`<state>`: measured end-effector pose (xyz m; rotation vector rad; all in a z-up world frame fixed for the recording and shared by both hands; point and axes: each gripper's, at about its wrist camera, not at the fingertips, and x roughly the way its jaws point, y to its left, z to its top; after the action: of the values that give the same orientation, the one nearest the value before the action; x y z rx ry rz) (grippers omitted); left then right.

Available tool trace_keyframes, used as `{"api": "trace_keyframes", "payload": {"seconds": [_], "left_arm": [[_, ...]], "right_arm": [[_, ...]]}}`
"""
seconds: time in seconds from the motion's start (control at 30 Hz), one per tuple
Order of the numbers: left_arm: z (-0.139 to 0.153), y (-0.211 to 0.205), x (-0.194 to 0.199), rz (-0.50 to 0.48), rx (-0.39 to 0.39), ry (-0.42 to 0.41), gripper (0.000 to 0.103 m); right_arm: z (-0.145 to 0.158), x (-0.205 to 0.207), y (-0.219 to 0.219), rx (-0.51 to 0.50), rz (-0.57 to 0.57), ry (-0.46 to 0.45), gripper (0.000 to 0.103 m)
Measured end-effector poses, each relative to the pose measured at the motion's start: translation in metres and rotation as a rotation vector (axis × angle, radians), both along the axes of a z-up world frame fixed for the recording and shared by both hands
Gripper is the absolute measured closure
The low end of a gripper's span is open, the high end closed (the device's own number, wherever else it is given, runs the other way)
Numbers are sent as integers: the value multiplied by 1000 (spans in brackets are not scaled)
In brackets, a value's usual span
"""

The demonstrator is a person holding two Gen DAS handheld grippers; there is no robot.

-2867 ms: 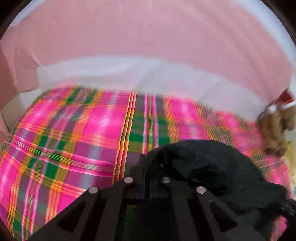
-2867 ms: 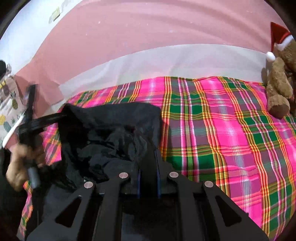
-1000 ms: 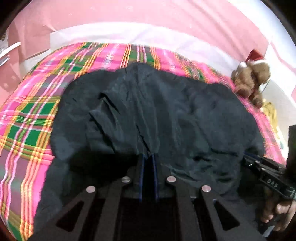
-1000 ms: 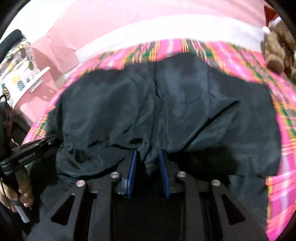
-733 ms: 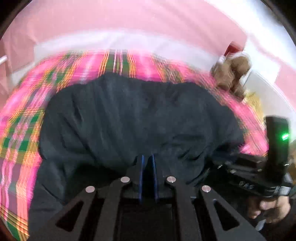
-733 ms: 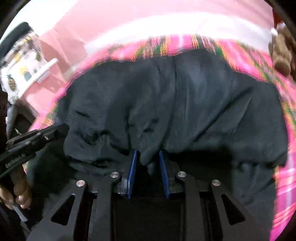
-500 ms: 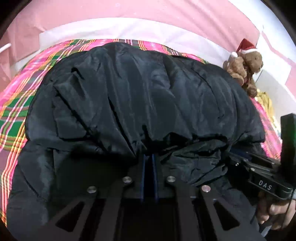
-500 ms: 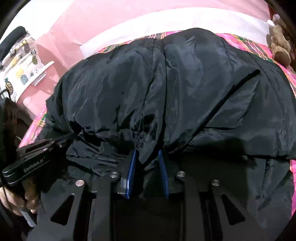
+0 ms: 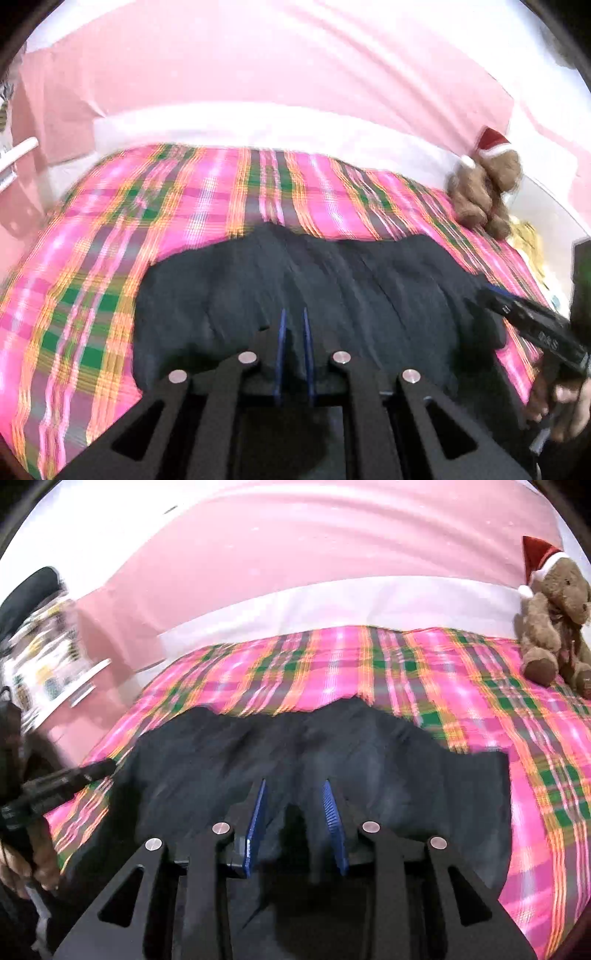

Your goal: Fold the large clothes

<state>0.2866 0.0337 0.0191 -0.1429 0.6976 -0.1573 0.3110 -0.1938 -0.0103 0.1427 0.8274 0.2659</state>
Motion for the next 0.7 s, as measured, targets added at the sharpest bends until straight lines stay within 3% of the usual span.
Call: {"api": "trace_keyframes", "payload": {"seconds": [0.07, 0.17, 0.27, 0.33, 0.5, 0.6, 0.7], "left_arm": [[-10, 6, 31, 52, 8, 14, 92], [-47, 15, 62, 122, 26, 64, 92], [-87, 25, 61, 128, -22, 72, 94], [-93, 19, 56, 129, 2, 46, 94], [-72, 24, 51, 118, -15, 90, 95], [-36, 27, 48, 106, -13, 29, 95], [-10, 18, 68, 88, -5, -27, 94]], "right_arm": [[-13, 19, -6, -20, -38, 5, 71], [-49, 37, -19, -48, -91, 58, 71], [-80, 32, -33, -25, -130, 53, 71], [-87, 32, -41, 8, -138, 60, 71], [-68, 35, -39, -48, -129, 91, 71], [-35, 36, -44, -34, -131, 15, 69], [-15, 57, -35, -4, -104, -5, 69]]}}
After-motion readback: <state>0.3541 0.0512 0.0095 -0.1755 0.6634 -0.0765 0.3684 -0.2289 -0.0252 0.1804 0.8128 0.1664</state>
